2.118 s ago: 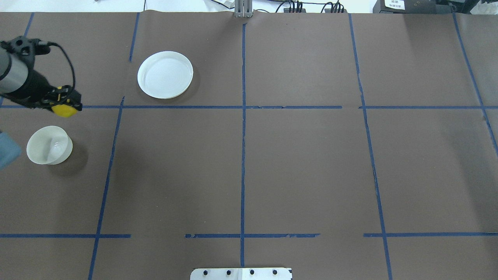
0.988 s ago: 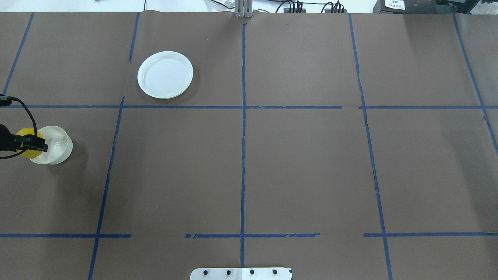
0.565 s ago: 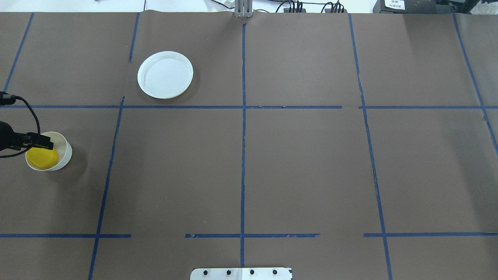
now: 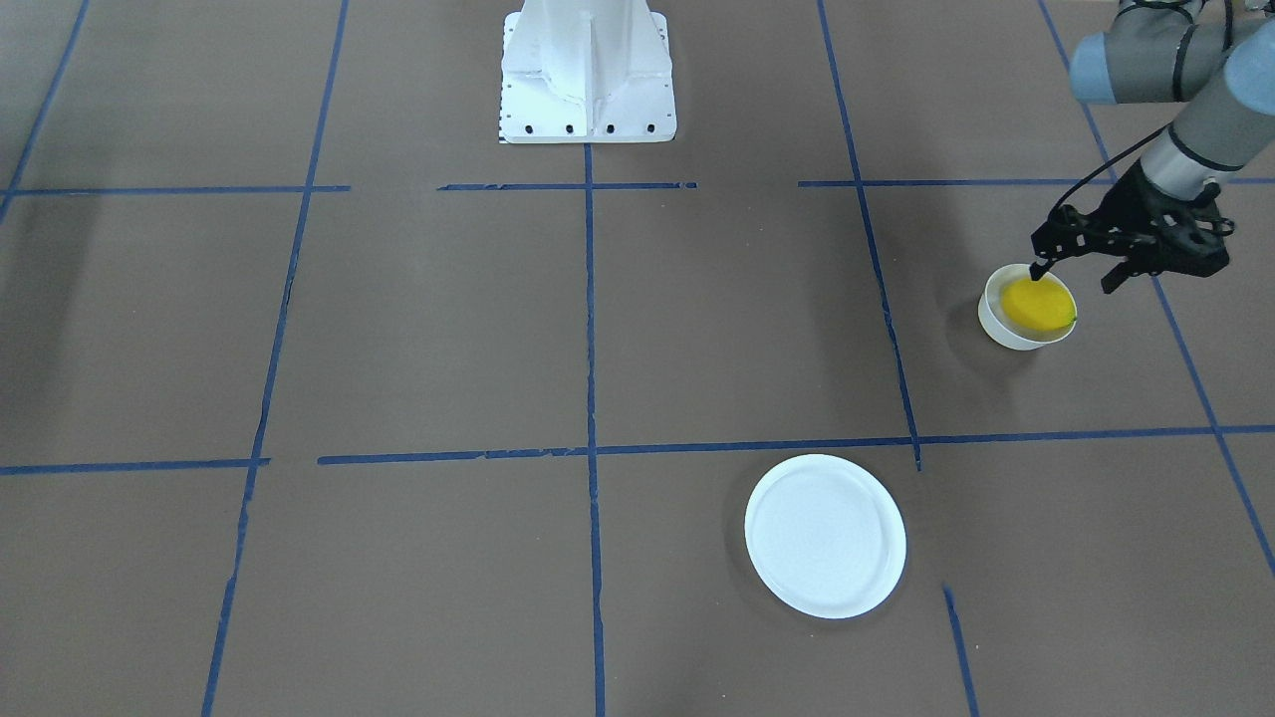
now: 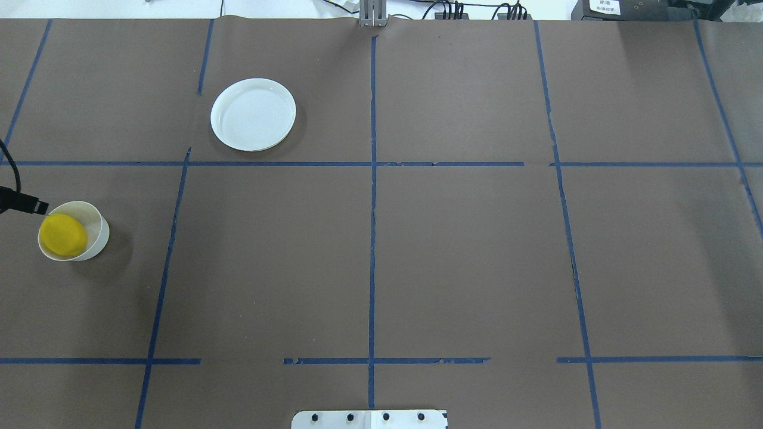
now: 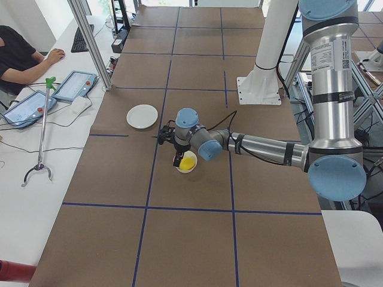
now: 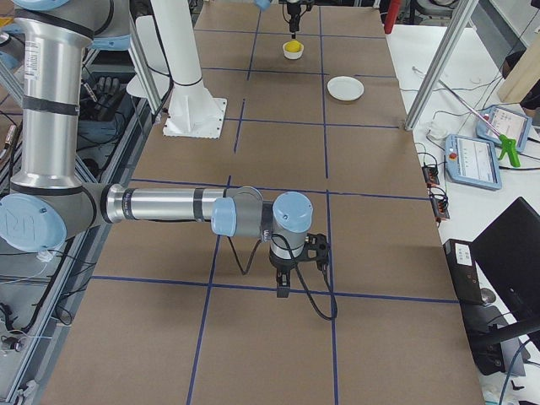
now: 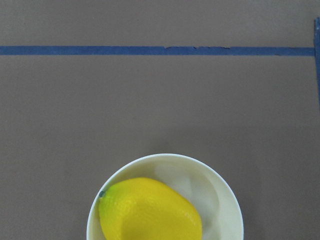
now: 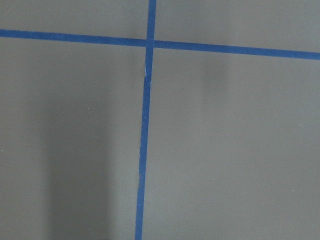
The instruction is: Move lemon from plate to bowl
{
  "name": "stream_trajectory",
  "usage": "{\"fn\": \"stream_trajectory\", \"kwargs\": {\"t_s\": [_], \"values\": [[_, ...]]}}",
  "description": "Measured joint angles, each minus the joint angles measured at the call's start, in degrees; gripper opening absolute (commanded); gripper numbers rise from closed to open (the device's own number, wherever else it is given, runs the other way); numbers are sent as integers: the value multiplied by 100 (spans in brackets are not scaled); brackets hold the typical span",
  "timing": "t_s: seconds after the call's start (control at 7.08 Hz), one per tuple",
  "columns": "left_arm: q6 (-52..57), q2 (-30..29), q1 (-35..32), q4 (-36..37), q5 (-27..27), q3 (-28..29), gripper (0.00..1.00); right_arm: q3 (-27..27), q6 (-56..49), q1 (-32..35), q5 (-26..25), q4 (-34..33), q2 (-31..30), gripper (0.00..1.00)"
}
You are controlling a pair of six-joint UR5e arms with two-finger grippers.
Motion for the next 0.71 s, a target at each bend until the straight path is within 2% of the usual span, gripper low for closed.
{"fn": "stream_trajectory", "kwargs": {"t_s": [0.28,0.71], "values": [[1275,6,-962,496,-368,156,100,2,0,0,2,0,-3,100],[3035,-19,-2283,2501,-671,234,100,-3,0,0,1,0,4,100]]}}
